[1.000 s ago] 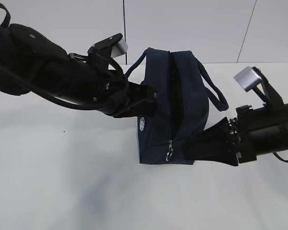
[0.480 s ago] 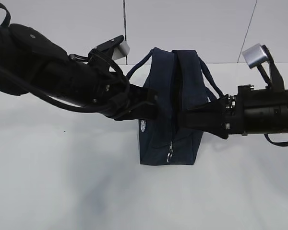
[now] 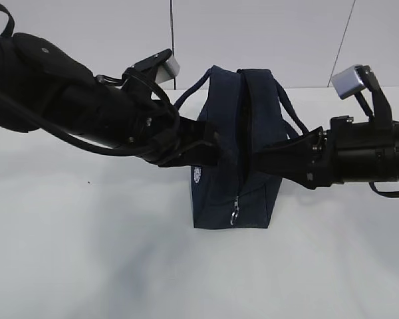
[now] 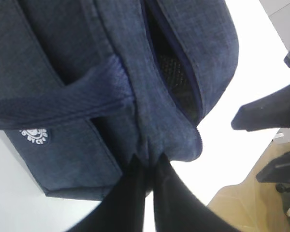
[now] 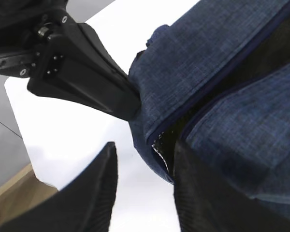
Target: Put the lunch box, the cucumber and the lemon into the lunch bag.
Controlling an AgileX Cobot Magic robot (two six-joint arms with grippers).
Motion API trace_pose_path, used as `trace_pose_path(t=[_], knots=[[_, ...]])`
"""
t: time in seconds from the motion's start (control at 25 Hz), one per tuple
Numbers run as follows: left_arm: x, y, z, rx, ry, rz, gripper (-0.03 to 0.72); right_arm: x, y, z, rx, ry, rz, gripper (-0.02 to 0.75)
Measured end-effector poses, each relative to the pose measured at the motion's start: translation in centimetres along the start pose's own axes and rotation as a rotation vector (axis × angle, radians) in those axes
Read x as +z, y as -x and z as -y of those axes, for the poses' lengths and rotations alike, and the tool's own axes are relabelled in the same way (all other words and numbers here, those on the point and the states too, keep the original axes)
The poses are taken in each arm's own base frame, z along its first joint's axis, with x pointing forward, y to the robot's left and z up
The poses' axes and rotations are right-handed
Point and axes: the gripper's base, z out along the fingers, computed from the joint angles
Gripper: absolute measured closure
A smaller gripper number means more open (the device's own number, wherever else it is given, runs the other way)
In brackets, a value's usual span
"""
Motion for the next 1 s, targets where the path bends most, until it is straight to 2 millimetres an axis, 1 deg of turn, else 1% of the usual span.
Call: trace_pose_path(t=[0.28, 0.64, 0.76, 0.84, 1.0], knots=[[0.0, 0.1, -0.1, 0.000, 0.014, 0.016, 0.694, -1.1, 1.5, -1.1, -0.046, -0.008, 0.057, 0.435], [0.0, 0.3, -0.2, 0.000, 0.026, 0.029, 0.694, -1.2, 1.7, -1.3, -0.056, -0.022, 0.060, 0.436], [0.0, 0.3, -0.2, 0.000, 0.026, 0.029, 0.694, -0.6, 1.7, -2.0, -0.072, -0.014, 0.044, 0.436], [0.0, 0.3, -0.2, 0.000, 0.026, 0.029, 0.694, 0.1, 1.5, -2.5, -0.084, -0.028, 0.012, 0.436], [0.0, 0.3, -0.2, 0.000, 0.027, 0.030, 0.694, 1.0, 1.1, -2.7, -0.078, -0.129, -0.049, 0.436]])
